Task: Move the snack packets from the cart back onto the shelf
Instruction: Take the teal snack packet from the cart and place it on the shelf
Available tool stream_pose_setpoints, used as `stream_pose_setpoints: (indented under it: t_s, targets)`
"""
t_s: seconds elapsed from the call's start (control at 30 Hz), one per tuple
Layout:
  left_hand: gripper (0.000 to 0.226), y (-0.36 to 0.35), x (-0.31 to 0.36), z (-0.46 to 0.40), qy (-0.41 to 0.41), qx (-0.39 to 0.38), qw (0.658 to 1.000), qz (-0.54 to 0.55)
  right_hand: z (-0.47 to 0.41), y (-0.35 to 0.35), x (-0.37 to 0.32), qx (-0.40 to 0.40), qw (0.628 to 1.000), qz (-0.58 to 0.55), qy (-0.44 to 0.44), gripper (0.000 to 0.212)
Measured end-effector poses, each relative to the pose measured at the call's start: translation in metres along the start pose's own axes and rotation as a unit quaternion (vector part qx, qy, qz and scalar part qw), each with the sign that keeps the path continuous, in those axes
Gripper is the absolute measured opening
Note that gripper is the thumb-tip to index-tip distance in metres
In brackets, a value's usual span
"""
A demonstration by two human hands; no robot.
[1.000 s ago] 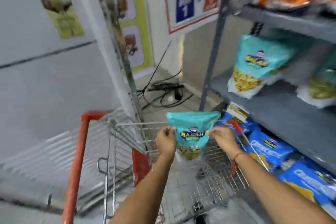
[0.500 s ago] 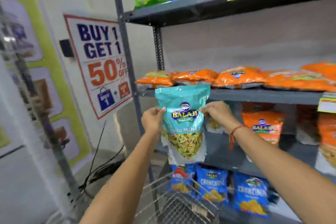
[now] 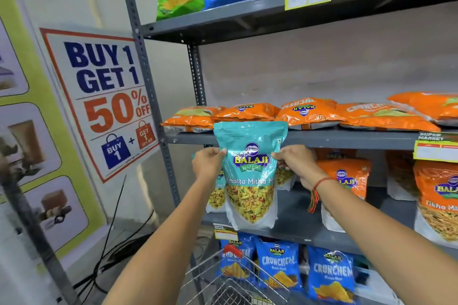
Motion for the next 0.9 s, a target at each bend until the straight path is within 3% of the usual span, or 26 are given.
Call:
stream_pose_setpoints:
  t_s: [0.23,0.47,0.57,0.67,0.9]
  targets:
    - [0.04,-0.036,-0.057,-0.015,0.039,-0.047,0.997,-0.048,-0.029,-0.021,0.065,-0.019,0.999,0.032,-0.035,0.032]
    - [0.043,-0.103,-0.115,-0.028,0.072,-0.081,0.993,-0.046,-0.061,-0.032,0.124,0.013,0.995,0.086,-0.045,0.025]
    - [0.035,-0.133,-0.13,-0.033,0.088,-0.084,0.992,-0.021,-0.082,-0.034,0.146,0.04,0.993,0.098,-0.055,0.028]
    - [0.009,-0.159,-0.138,-0.037,0.098,-0.093,0.991,-0.008,-0.101,-0.035,0.162,0.062,0.992,0.091,-0.068,0.026]
    - [0.01,-0.198,-0.163,-0.049,0.073,-0.104,0.991,-0.035,-0.126,-0.039,0.202,0.06,0.993,0.073,-0.066,0.026]
Point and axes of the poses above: each hand's wrist, its own z-axis away from the middle knuckle, its own y-axis out of the back of the hand, x = y × z, the point moved 1 cm from there along -z, towards the middle knuckle, and after that the axes turned 15 degrees about x, right-handed, at the moved point
